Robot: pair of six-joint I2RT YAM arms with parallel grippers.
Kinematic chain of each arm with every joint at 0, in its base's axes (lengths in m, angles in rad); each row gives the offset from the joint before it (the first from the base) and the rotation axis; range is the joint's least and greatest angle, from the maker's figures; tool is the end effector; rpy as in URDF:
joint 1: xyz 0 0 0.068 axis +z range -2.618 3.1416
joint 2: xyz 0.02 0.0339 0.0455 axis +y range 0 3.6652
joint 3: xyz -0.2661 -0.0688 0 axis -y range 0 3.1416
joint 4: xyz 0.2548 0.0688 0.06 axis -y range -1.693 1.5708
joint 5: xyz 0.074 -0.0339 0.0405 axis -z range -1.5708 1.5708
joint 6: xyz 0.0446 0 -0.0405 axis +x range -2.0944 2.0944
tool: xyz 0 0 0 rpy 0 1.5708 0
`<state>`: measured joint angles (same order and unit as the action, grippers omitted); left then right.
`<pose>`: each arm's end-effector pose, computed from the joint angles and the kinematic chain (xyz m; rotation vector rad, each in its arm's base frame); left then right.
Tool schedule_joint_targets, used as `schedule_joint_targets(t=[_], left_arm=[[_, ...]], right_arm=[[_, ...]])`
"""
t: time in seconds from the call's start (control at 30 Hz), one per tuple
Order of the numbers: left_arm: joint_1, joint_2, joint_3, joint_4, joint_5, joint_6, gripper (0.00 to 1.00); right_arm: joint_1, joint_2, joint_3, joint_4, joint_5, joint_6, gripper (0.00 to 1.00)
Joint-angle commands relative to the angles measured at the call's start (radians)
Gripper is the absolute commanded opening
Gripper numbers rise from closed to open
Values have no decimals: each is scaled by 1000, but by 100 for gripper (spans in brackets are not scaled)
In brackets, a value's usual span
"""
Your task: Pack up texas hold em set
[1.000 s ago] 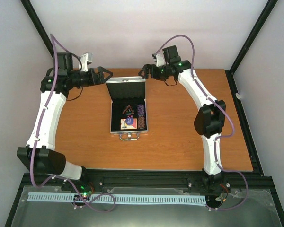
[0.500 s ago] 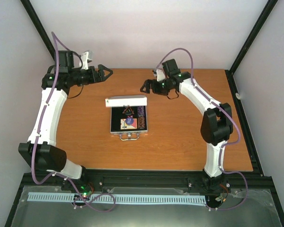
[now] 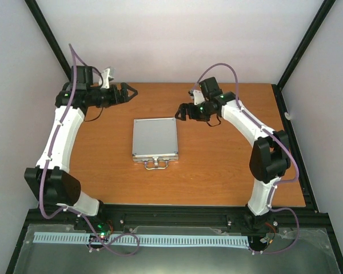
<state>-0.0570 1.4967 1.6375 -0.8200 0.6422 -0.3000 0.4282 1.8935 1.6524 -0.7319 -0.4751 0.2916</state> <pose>0.3275 -0.0454 0.4051 0.0810 2.2418 -0.9132 0.3828 0.1972 0.2693 -0.3727 2.5929 0.8755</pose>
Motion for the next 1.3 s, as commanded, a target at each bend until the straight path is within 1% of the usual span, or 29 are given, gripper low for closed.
schedule_joint_targets(t=[0.0,0.1,0.2,0.3,0.4,0.47,0.57,0.67,0.77,0.87,0.93,0.97,1.07,1.13,1.27], left_arm=[[-1,34,-74,7,-17,-31,100],[-2,58,-126,21,-20,-40,100],[-4,92,-134,16,-24,-40,100],[-24,97,-133,28,-13,-50,100],[-86,97,-130,21,-28,-56,99],[-145,92,-150,27,-44,-65,99],[-211,89,-200,51,-89,-93,98],[-239,96,-239,55,-143,-121,95],[-263,69,-304,81,-165,-157,93],[-287,33,-385,120,-170,-195,92],[-288,22,-423,139,-184,-208,92],[-288,24,-432,146,-188,-203,91],[-288,48,-447,160,-190,-171,89],[-288,68,-450,143,-207,-139,88],[-288,91,-472,139,-231,-104,87]], right_arm=[[31,-68,-74,-44,49,-42,100],[90,-116,-146,-70,97,-71,100],[178,-180,-211,-90,163,-84,100],[219,-264,-312,-48,117,-25,100],[228,-351,-412,8,58,14,100],[239,-395,-465,27,48,11,100],[260,-430,-551,57,23,-5,100],[291,-449,-651,144,-20,36,100],[343,-436,-702,233,-57,96,100],[408,-391,-670,264,-38,117,100],[427,-353,-649,301,-27,137,100],[428,-336,-646,327,-27,165,100],[428,-279,-628,400,-49,226,94],[428,-246,-631,450,-62,280,91],[432,-184,-642,546,-98,362,88]])
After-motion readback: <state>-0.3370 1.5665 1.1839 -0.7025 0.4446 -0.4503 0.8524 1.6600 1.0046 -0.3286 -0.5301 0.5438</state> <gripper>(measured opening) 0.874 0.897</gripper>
